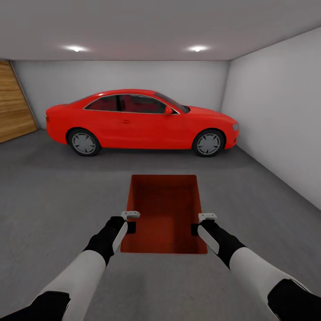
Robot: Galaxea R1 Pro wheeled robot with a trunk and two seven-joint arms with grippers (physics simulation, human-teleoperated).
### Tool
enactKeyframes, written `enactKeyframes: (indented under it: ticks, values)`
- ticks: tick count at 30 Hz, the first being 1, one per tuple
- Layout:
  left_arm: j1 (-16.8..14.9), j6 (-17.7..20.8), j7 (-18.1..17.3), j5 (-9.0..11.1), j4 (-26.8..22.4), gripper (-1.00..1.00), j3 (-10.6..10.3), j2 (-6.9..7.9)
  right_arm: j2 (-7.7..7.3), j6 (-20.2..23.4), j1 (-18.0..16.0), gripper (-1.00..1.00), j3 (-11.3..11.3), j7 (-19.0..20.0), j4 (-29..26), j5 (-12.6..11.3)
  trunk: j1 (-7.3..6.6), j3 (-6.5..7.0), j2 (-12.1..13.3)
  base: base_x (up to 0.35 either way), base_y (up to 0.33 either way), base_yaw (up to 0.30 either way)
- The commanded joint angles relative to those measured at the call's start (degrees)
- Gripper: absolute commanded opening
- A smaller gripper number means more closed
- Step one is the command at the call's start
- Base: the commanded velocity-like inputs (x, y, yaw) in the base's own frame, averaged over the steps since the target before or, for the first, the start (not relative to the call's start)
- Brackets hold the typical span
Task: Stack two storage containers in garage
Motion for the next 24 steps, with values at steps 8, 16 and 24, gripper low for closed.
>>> enactKeyframes:
  ticks: [8,16,24]
  values:
    - [0.0,0.4,0.6,-0.1,0.0,-1.0,-0.1,0.06,-3.17,-1.3,-0.1,-1.0,-2.7,-0.8,-0.1,2.7,0.07,-0.13,-0.1,0.323,0.0,0.0]
    - [0.0,0.4,0.6,-0.1,0.0,-1.0,-0.1,0.06,-3.17,-1.3,-0.1,-1.0,-2.7,-0.8,-0.1,2.7,0.07,-0.13,-0.1,0.323,0.0,0.0]
    - [0.0,0.4,0.6,-0.1,0.0,-1.0,-0.1,0.06,-3.17,-1.3,-0.1,-1.0,-2.7,-0.8,-0.1,2.7,0.07,-0.13,-0.1,0.323,0.0,0.0]
